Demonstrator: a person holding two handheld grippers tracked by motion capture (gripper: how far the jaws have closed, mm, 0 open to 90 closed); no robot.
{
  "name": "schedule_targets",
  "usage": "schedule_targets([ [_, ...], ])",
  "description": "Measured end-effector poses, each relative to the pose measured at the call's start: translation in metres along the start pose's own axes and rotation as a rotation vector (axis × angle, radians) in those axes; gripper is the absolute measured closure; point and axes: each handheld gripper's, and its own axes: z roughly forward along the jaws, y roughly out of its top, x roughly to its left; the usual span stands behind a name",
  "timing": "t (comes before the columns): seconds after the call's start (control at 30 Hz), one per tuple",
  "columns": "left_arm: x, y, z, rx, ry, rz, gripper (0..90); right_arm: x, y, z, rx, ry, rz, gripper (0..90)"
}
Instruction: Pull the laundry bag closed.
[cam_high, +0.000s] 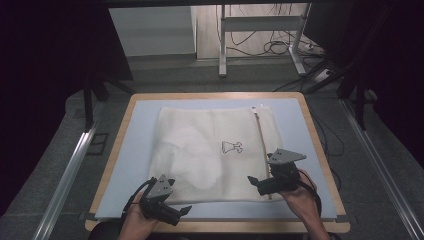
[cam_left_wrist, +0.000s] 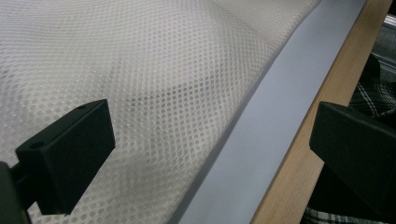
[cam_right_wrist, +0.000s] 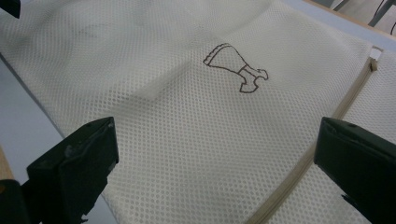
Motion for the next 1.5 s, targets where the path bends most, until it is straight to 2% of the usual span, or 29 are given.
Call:
schedule_targets([
  [0.4,0.003,-0.006,-0.009,-0.026,0.007,-0.029,0.0,0.007,-0.009,-0.014,-0.024,-0.010,-0.006,0.0],
  [1.1,0.008,-0.017,-0.022,-0.031,0.059,-0.038,0.0,0.015,-0.026,-0.032,-0.012,-0.025,0.000,0.0],
  [1.5,0.012,-0.027,-0.032,-0.042,0.086,-0.057,0.0,0.017,-0.039,-0.043,0.005,-0.041,0.008,0.0],
])
